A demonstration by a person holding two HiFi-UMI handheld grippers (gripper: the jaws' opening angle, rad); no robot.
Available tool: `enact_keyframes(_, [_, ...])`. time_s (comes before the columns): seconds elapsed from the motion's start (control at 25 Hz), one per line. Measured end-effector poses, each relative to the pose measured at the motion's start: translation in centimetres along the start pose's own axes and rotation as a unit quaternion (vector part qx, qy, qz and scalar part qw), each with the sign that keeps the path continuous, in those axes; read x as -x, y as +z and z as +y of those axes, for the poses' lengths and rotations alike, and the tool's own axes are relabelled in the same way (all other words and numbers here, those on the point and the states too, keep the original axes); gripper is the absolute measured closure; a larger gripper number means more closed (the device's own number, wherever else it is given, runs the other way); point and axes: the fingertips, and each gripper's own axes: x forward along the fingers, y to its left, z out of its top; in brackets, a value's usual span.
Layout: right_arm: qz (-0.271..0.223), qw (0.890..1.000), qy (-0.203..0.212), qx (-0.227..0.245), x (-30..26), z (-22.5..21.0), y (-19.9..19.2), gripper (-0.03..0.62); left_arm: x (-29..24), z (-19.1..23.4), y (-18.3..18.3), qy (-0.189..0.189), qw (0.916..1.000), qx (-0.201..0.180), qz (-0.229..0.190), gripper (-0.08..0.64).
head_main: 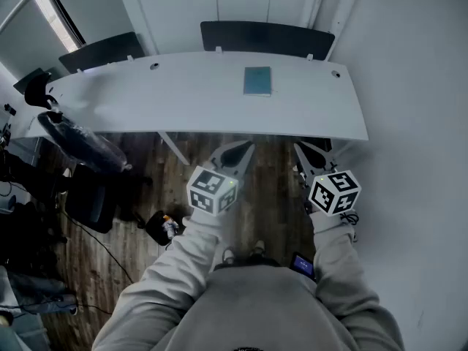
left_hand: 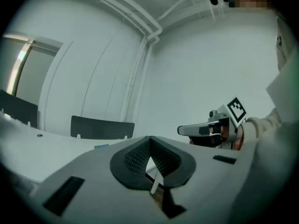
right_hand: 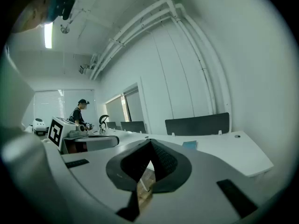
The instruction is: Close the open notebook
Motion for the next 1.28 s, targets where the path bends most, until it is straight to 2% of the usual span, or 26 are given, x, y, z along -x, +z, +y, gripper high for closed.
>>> enact_keyframes(0.4, [0.012,1.0,-0.001,0.009,0.0,0.2,-0.8,0.574,0.9,-0.2,-0.5,-0.002,1.0,0.003,0.002,0.56])
enact_keyframes(0.52, [0.018,1.0,0.004,-0.014,0.0,-0.2,-1.9,0.574,1.4,0.1,-1.1,-0.002,1.0,0.008,0.004,0.56])
enact_keyframes(0.68, [0.004,0.999,-0.009,-0.036,0.3,-0.8,-2.1,0.574,2.0,0.6,-0.9,0.017,0.9997,-0.015,-0.013,0.56])
enact_keyframes(0.84, [0.003,1.0,-0.002,-0.023,0.2,-0.8,-1.3,0.574,1.8,0.3,-0.3,-0.003,0.9998,-0.004,-0.02,0.56])
enact_keyframes(0.96, [0.009,1.0,0.007,-0.008,0.4,-0.7,-1.2,0.574,2.1,-0.2,-0.3,-0.012,0.9997,-0.01,-0.017,0.56])
enact_keyframes(1.12, [0.002,1.0,0.018,-0.005,0.5,-2.5,-0.1,0.572,1.9,-0.7,-0.6,-0.027,0.9994,-0.001,-0.02,0.56])
enact_keyframes(1.28, [-0.001,0.999,0.037,-0.017,0.7,-3.2,0.3,0.574,1.6,0.6,-1.9,0.001,0.9997,0.021,-0.011,0.56])
